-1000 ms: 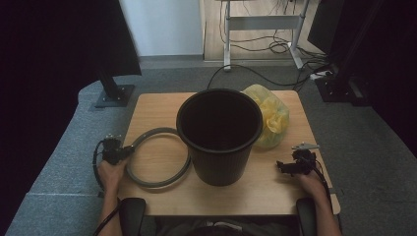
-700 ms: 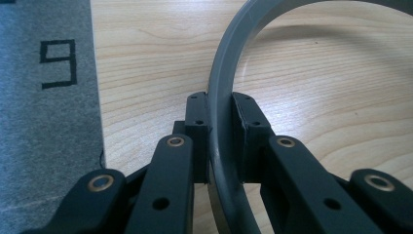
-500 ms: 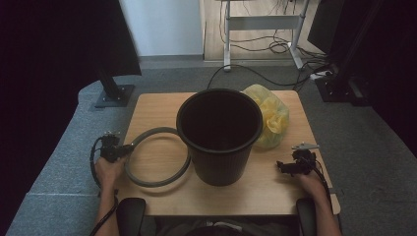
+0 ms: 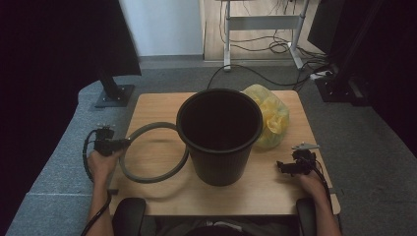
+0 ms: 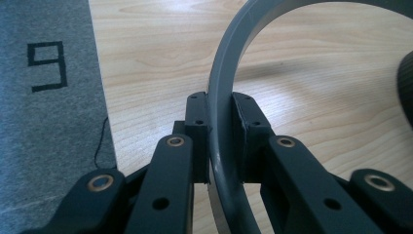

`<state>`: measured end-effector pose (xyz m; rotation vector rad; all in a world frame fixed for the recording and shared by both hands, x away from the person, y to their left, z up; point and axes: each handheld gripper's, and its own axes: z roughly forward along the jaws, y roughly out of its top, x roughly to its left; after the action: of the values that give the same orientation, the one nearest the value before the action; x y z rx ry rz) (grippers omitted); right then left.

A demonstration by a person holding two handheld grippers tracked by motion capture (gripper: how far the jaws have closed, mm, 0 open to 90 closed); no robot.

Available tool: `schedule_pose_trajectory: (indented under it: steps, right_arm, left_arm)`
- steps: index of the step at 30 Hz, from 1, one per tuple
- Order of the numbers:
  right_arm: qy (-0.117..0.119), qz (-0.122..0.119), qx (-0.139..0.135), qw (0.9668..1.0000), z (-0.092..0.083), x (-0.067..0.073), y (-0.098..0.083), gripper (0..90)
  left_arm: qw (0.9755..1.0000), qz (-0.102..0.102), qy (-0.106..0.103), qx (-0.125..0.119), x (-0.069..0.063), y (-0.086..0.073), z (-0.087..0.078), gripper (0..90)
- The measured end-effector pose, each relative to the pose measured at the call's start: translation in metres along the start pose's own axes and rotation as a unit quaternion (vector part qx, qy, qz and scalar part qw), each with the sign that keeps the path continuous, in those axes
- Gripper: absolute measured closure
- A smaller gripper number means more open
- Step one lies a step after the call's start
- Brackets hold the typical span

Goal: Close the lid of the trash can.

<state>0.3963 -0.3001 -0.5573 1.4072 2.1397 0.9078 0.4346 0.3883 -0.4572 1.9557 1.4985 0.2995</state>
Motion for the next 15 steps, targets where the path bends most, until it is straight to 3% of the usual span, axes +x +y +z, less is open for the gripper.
schedule_pose_trajectory:
  steps: [15]
  right_arm:
    - [0.000, 0.000, 0.000, 1.0000, 0.000, 0.000, 0.000, 0.0]
  left_arm:
    - [0.9999, 0.004, -0.008, 0.005, 0.001, 0.025, -0.029, 78.5]
